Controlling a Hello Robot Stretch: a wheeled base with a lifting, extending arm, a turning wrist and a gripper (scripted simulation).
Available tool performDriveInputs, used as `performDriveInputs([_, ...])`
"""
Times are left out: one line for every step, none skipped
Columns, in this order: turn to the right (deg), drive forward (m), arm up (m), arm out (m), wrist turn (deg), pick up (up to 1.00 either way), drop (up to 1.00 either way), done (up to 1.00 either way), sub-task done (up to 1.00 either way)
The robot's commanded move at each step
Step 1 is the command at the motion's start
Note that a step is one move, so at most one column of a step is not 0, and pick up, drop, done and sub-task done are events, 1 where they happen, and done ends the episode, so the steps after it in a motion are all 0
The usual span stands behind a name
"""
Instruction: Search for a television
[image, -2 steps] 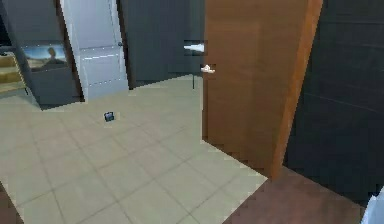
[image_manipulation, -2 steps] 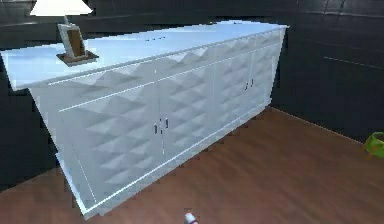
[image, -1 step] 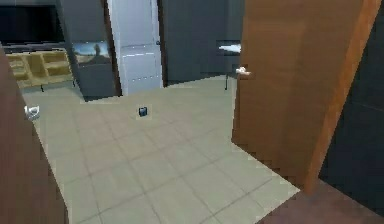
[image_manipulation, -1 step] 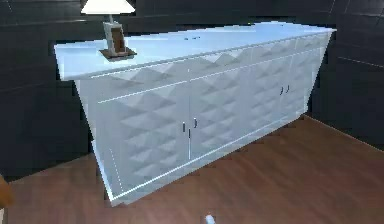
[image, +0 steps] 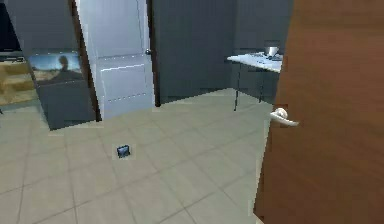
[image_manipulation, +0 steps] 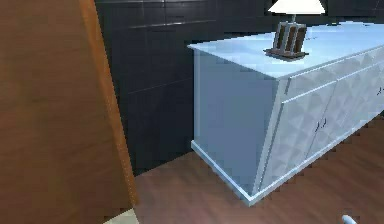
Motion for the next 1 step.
performDriveInputs([0.0,0.35,0.00,0.00,0.0,0.00,0.00,0.00,0.00])
